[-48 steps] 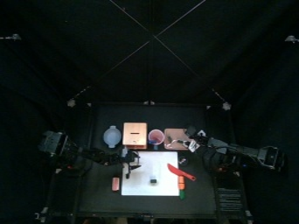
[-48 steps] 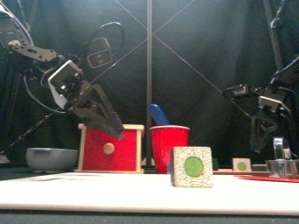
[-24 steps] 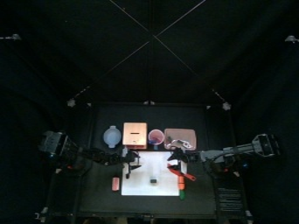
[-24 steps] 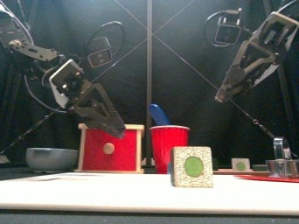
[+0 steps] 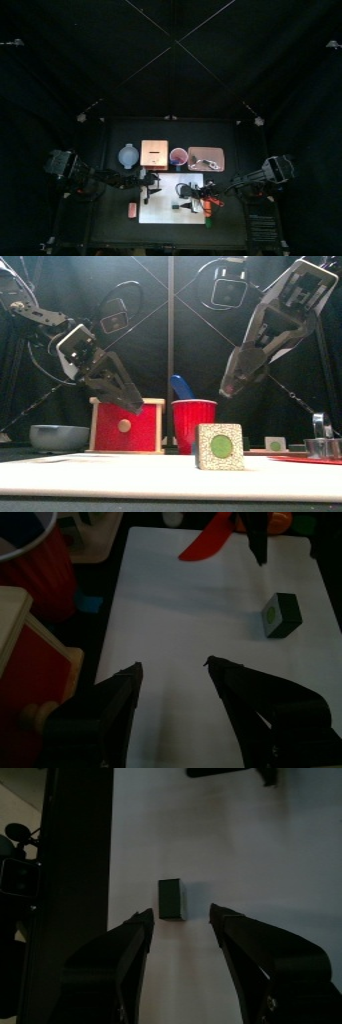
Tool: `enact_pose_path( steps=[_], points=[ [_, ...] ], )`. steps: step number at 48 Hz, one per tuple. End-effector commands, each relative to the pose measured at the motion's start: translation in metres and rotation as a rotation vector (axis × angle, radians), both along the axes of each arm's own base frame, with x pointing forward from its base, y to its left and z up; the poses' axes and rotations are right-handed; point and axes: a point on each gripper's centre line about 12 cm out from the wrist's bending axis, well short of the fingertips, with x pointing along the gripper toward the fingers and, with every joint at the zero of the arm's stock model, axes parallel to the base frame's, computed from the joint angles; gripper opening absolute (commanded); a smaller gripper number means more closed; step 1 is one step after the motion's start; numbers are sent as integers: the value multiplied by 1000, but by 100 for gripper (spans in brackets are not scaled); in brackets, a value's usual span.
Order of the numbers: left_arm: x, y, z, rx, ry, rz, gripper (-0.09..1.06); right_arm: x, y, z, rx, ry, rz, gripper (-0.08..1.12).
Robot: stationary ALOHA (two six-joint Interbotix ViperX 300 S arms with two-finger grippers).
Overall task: Place sushi on board then cut the sushi with the knife then place the pieces on the plate
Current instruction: Place the 4 sushi pieces on the plate
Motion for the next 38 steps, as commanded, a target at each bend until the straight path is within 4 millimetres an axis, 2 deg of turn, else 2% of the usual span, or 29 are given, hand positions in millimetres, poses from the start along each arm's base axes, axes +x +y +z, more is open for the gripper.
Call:
enact_pose_path(
  steps=[1,18,22,26,31,38],
  points=[
    [5,1,7,0,-25,4,90,13,3,7,6,-21,-3,84],
    [4,0,6,1,-21,1,90,31,6,-13,-15,18,3,82],
    [3,0,5,2,-19,0,90,33,6,-17,-22,24,6,78],
    [2,-1,4,1,-15,-1,90,34,6,-18,-24,29,6,67],
    [2,0,4,1,-13,1,90,32,0,-17,-22,37,-11,58],
    [2,0,4,3,-14,0,90,21,-23,-3,-34,58,-60,59]
  ],
)
